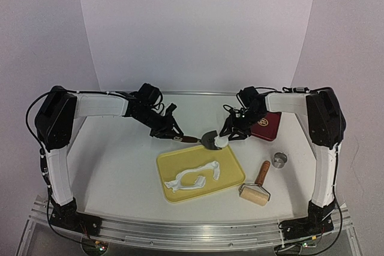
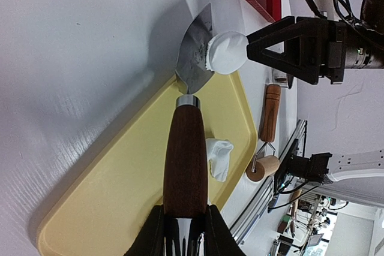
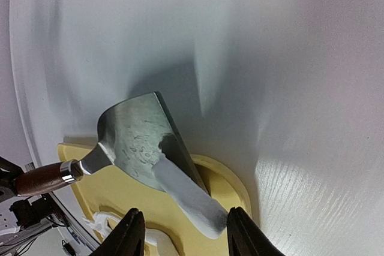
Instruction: Roll out the dumpling wrappers from the dough
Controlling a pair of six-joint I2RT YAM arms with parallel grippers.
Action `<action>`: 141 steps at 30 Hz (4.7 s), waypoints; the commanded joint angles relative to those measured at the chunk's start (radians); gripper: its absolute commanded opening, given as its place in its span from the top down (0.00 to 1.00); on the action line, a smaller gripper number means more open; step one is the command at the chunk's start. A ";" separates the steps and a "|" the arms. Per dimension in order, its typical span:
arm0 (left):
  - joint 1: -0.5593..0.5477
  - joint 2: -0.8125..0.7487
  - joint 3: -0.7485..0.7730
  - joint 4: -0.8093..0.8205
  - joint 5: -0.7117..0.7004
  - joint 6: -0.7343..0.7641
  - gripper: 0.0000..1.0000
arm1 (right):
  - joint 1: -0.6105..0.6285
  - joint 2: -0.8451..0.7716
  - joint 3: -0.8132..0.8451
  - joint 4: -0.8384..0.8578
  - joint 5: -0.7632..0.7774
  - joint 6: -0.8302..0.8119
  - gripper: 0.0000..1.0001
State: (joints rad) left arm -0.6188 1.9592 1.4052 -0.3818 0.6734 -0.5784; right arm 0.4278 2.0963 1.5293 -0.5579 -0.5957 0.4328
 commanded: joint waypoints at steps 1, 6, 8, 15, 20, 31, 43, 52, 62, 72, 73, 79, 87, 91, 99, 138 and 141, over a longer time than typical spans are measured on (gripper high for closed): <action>0.028 0.000 -0.028 0.091 0.067 -0.035 1.00 | 0.004 0.037 0.042 0.004 -0.039 -0.013 0.53; 0.065 -0.032 -0.120 0.235 0.183 -0.089 1.00 | 0.004 0.051 0.060 0.003 -0.040 -0.015 0.53; 0.070 -0.032 -0.133 0.261 0.210 -0.095 1.00 | 0.004 0.057 0.067 0.003 -0.045 -0.015 0.53; 0.074 -0.001 -0.138 0.333 0.256 -0.116 1.00 | 0.005 0.076 0.089 0.002 -0.068 -0.013 0.53; 0.074 0.028 -0.126 0.367 0.264 -0.134 1.00 | 0.005 0.069 0.095 0.002 -0.067 -0.013 0.53; 0.074 0.061 -0.097 0.331 0.169 -0.165 1.00 | 0.004 -0.068 0.101 -0.026 0.218 0.026 0.46; 0.059 0.134 -0.082 0.466 0.224 -0.270 1.00 | -0.010 -0.148 0.029 -0.031 0.371 0.138 0.45; 0.057 0.168 -0.085 0.557 0.258 -0.334 1.00 | -0.029 -0.166 -0.005 -0.031 0.383 0.171 0.45; 0.061 0.134 -0.110 0.636 0.272 -0.364 1.00 | -0.100 -0.179 -0.001 -0.065 0.438 0.133 0.41; 0.085 0.052 -0.141 0.653 0.269 -0.377 1.00 | -0.201 -0.031 0.088 -0.111 0.365 -0.070 0.34; 0.086 0.043 -0.143 0.650 0.265 -0.377 1.00 | -0.206 -0.014 0.098 -0.110 0.354 -0.080 0.34; 0.093 -0.011 -0.106 0.554 0.201 -0.314 1.00 | -0.212 0.077 0.176 -0.108 0.281 -0.143 0.30; 0.094 -0.015 -0.079 0.533 0.178 -0.309 1.00 | -0.212 0.137 0.207 -0.109 0.181 -0.217 0.24; 0.093 -0.019 -0.062 0.516 0.155 -0.286 1.00 | -0.211 0.132 0.168 -0.109 0.105 -0.224 0.24; 0.094 -0.011 -0.037 0.500 0.132 -0.276 1.00 | -0.207 0.074 0.047 -0.108 -0.045 -0.217 0.24; -0.171 0.456 0.844 0.029 -0.384 0.266 1.00 | -0.166 -0.579 -0.186 -0.114 0.399 -0.007 0.25; -0.196 0.398 0.788 0.072 -0.457 0.325 1.00 | -0.166 -0.590 -0.189 -0.113 0.405 -0.009 0.25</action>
State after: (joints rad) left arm -0.7863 2.4260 2.1864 -0.2868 0.3802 -0.4309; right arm 0.2642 1.5520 1.3458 -0.6725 -0.2381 0.4155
